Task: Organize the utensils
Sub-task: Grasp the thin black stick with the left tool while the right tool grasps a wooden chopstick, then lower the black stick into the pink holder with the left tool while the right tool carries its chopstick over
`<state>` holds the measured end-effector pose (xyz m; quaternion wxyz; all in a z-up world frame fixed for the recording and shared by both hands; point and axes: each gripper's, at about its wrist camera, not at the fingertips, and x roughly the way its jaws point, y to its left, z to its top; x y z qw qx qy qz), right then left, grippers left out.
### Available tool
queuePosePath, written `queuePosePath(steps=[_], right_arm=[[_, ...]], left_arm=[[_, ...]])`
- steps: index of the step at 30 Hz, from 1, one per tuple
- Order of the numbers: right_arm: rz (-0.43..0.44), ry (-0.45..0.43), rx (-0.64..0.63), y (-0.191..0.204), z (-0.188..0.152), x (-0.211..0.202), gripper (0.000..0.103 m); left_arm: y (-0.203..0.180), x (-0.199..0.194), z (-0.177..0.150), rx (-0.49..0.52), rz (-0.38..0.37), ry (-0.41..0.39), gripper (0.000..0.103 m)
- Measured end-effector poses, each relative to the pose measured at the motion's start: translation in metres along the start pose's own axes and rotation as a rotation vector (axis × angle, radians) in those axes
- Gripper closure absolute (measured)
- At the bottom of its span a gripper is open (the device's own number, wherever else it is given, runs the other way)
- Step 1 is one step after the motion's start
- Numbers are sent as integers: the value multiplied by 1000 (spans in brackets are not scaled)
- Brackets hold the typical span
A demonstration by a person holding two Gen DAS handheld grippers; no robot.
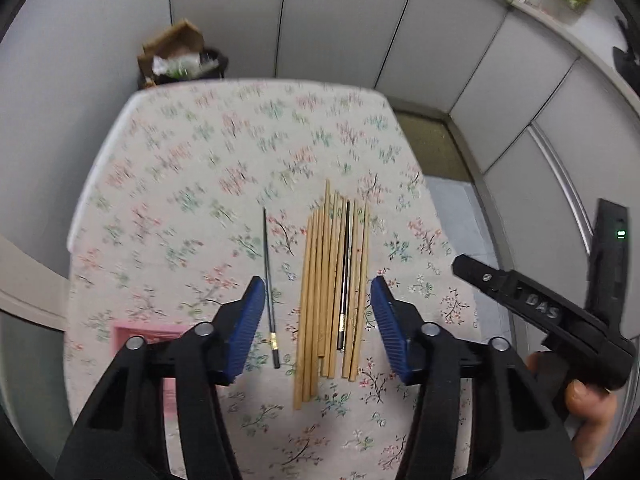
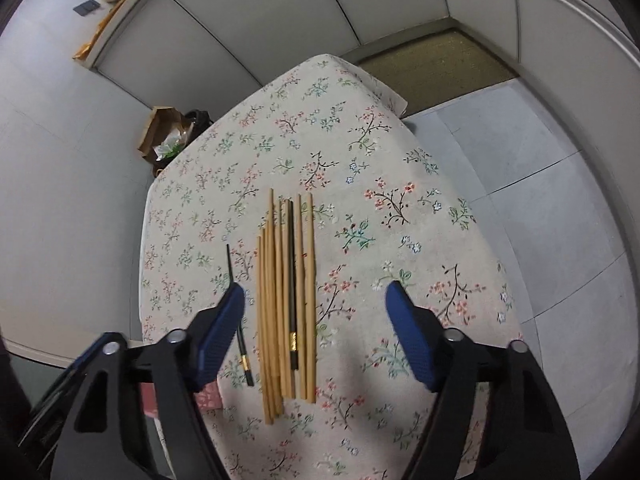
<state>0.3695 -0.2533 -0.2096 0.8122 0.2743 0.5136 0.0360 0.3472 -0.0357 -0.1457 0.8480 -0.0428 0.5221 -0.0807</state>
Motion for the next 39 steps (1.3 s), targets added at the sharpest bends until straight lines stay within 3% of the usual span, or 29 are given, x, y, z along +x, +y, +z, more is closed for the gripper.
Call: queuePosePath(steps=[4,8,12,19,21,22,23,28,31,35,39], right_arm=[[18,34,7,-7,7,20,60],[-16,62,-51,-6,9,42,66],[-14,94,-66,-7,11,59,69],[-22,124,-158,10,14,82,71],[-15,149,-174,16,14,91,75],[-14,164,-184,19,14,97,77],[-14,174,-190,21,14,102,80],[-6,204,-195,32,17,122,84],[-11,218,-184,33,18,132,85],[-49,219,-207,35,15,146,94],[-14,207,-155,29,24,135,96]], left_arm=[[0,58,3,-13,62,93,76],[10,99,6,-57,105,159,83],[23,130,8,-82,159,185,83],[43,157,5,-129,175,256,83],[44,158,7,-135,179,245,86],[44,158,6,-133,180,244,97],[42,159,7,-124,172,245,98],[40,148,8,-95,118,204,99],[40,127,10,-76,96,146,99],[30,96,6,-36,55,78,99],[25,60,1,-14,19,9,98]])
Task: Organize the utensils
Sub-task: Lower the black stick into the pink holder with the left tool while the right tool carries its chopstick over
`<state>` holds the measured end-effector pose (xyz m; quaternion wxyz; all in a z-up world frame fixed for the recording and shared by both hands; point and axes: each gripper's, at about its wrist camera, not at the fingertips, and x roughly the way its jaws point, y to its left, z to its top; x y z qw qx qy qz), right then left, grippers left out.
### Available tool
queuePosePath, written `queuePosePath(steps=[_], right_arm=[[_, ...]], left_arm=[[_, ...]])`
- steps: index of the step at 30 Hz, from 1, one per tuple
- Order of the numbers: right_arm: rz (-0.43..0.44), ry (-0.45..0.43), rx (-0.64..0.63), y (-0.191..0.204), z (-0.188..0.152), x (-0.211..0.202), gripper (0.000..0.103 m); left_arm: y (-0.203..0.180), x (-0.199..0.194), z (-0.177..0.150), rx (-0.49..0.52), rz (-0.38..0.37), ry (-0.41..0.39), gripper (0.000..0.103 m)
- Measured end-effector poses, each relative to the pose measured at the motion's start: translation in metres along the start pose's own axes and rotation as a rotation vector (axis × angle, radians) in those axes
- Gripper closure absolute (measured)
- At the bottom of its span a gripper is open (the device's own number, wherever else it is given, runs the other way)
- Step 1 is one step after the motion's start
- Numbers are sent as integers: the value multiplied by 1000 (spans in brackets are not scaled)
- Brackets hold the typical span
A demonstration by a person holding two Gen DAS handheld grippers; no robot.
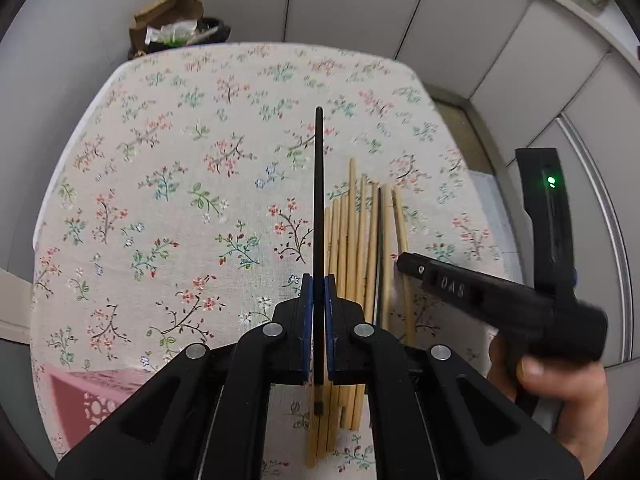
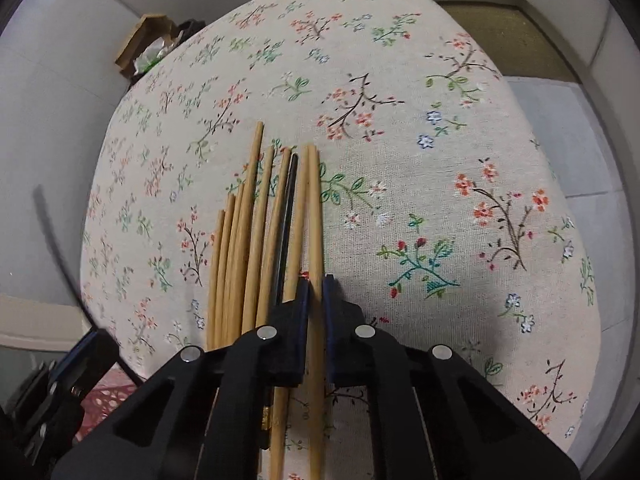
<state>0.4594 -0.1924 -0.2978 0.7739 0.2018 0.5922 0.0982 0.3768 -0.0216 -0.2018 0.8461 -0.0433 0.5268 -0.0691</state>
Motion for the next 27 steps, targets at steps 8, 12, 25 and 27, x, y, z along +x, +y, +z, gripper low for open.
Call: queuePosePath(steps=[8,12,25,27], right_arm=[[19,-149,-39,9,-6,-68,96],[28,-254,-76,27,-9,-103,96],[54,-535,-235,97,-62,-166,96],[60,-571,-250,105,-68,-171,96]], left_arm=[[-6,-44,-6,38,-52,-122,99],[-4,-72,-5,63,-81,-201,99],[60,-172,-42,14,-34,-398,99],[76,-168,-41,-17,-11,-381,99]])
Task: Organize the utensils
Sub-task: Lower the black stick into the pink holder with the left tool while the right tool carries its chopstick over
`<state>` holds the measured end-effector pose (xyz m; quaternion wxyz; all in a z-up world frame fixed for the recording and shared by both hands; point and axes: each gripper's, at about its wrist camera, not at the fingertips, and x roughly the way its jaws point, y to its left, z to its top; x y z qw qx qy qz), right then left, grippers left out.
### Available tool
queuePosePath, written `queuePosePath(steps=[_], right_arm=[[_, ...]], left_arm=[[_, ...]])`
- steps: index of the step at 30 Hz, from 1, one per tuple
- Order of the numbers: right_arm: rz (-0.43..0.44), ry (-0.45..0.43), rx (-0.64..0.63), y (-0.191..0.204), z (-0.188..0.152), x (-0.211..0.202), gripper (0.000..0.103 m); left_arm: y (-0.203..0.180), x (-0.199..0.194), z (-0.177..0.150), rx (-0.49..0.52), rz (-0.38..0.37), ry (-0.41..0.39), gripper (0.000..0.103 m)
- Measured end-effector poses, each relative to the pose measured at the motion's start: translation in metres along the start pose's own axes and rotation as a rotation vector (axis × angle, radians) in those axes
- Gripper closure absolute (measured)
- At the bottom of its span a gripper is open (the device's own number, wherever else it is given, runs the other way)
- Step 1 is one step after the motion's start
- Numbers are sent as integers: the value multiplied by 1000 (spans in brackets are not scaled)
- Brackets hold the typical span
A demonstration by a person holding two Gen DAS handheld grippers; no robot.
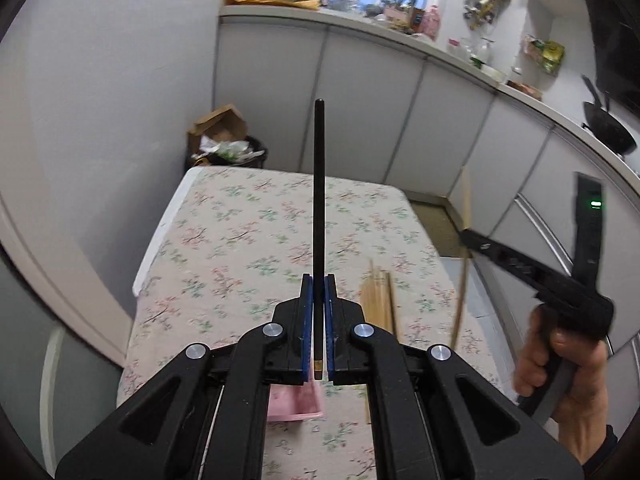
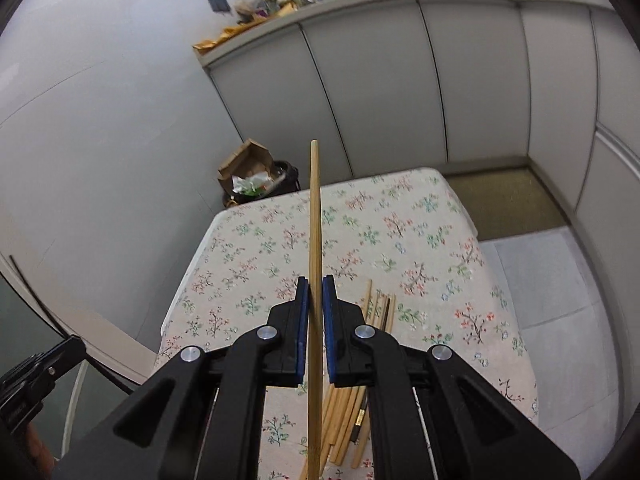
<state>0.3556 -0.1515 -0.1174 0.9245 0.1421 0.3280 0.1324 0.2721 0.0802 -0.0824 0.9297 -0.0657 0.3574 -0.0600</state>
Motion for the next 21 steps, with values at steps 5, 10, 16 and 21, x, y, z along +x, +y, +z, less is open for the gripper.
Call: queuePosePath(steps=[5,10,16,21], right_arm=[[66,-72,-32,32,-3,-14,96],[108,-131,-99,71,-12,-22,96],[150,-145,-57,77,-18,-14,96],[192,-160,1,81,-23,-6,96]], left_arm=[[17,13,-7,-4,34,40,99],[12,29,-15,67,56,100,99],[22,57,-31,53,38,248,97],[44,39,-22,-38,-9,216,76]])
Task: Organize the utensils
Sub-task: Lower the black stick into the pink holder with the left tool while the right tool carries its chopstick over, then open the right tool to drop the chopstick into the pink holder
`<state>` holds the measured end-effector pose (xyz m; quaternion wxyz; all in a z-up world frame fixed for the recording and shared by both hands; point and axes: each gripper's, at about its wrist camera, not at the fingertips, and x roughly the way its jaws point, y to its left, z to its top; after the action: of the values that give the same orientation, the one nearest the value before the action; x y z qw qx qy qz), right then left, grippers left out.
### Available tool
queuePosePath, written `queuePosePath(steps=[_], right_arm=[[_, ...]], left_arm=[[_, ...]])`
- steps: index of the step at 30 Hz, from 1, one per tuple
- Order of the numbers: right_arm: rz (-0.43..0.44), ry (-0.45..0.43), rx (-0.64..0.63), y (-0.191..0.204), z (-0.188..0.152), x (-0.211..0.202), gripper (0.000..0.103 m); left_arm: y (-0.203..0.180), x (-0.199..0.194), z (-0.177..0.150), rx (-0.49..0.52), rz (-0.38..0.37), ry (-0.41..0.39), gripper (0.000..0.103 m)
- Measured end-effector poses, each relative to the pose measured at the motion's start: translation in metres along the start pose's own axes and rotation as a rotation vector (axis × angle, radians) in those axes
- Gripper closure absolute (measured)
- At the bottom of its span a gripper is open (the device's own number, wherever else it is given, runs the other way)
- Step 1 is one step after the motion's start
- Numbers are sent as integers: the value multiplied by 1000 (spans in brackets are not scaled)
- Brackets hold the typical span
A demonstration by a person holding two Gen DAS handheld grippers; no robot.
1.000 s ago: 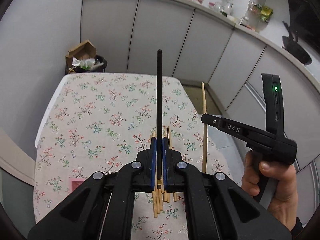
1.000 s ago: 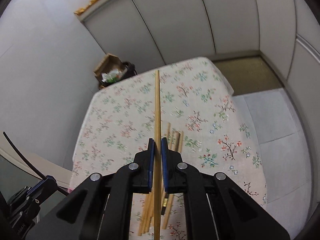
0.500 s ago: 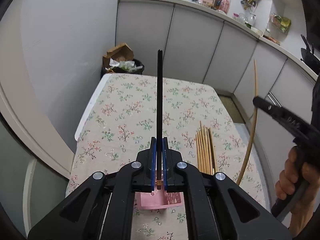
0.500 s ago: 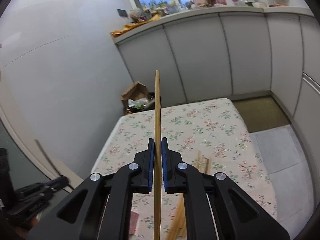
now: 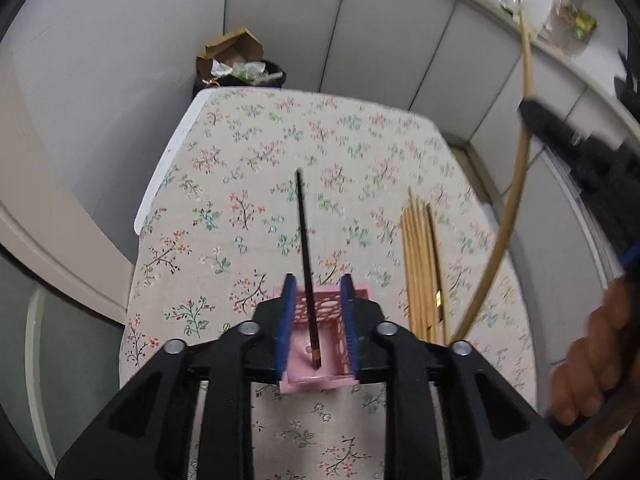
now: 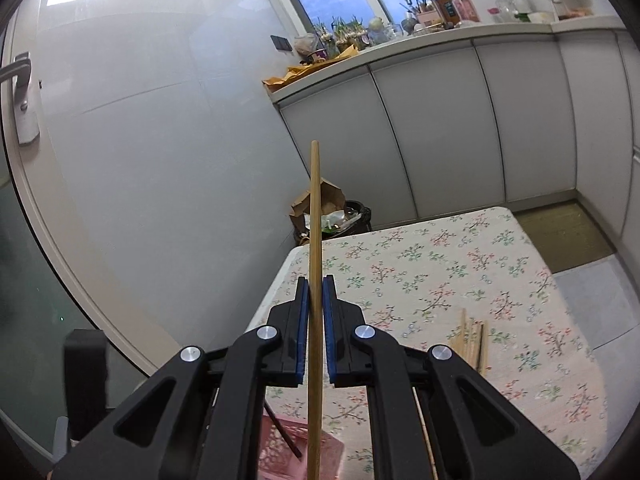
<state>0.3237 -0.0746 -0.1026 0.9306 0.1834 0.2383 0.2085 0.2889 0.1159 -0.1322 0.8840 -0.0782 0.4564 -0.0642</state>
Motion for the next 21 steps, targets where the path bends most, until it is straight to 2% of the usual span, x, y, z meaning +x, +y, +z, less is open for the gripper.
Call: queuePosePath(steps=[4,11,14,17,21], right_arm=[[17,-56,-9,12,-9,5,96],[7,-110,-123,42,-39,25,96],[3,-95,-146,45,-48,32,96],[3,-21,-191,50,-55,41,95],[-8,169,-228,49,-64,56,88]], left_arm=[[10,-27,5,-63,-31,-82,68],[18,-38,10,-140,-38,-102,68],[27,-43,12,-178,-38,-118,67],[33,-49,12,-194,-31,-130,66],[35,-59,13,-205,-48,-149,66]])
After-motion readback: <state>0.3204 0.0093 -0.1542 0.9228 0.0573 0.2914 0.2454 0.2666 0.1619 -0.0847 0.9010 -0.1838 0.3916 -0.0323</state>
